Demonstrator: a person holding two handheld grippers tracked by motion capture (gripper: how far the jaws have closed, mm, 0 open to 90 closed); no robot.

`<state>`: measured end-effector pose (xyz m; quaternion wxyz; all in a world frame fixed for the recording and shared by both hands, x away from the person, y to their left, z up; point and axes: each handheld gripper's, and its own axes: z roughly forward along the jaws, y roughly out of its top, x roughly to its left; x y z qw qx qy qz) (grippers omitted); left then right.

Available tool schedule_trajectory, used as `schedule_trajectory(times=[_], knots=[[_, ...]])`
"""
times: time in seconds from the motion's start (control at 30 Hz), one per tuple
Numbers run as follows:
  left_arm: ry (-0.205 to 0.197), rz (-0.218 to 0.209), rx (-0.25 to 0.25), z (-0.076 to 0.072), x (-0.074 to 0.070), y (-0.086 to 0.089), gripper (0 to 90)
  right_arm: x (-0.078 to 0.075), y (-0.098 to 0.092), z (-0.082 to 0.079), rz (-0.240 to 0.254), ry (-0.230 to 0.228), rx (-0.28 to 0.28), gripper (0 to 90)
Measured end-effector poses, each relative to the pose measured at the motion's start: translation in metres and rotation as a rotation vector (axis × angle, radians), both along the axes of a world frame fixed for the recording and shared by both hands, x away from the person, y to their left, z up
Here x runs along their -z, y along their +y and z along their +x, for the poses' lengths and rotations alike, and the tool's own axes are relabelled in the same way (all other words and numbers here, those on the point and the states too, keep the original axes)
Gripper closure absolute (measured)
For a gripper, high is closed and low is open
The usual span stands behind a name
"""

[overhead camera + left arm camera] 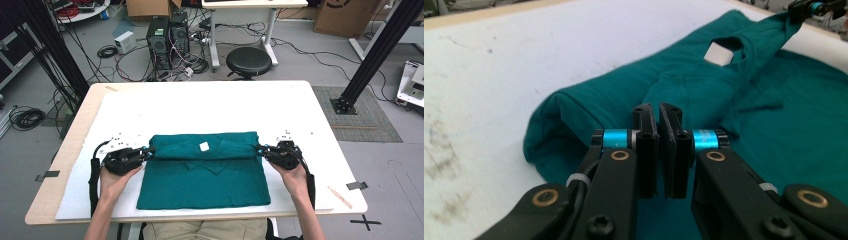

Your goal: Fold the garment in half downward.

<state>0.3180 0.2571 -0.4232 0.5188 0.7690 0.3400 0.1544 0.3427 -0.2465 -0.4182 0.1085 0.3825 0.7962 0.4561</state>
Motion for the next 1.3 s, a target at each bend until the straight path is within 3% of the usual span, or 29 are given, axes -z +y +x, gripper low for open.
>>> schedule_trajectory(times=[0.2,0.43,0.77,1.3], knots=[[0.032,-0.019,0.019,-0.015,0.012,0.003,85.7,0.012,-0.005,-0.021,0.006,0.030,-0.015,86.5],[0.062,0.002,0.033,-0.030,0.023,0.003,85.6,0.019,-0.010,-0.036,0.016,0.051,-0.031,86.4],[0.053,-0.011,0.051,-0.047,0.020,0.002,85.5,0.018,-0.012,-0.055,0.009,0.027,-0.035,86.5],[0.078,0.000,0.057,-0.059,0.025,0.008,85.5,0.026,-0.012,-0.068,0.010,0.063,-0.056,86.4]])
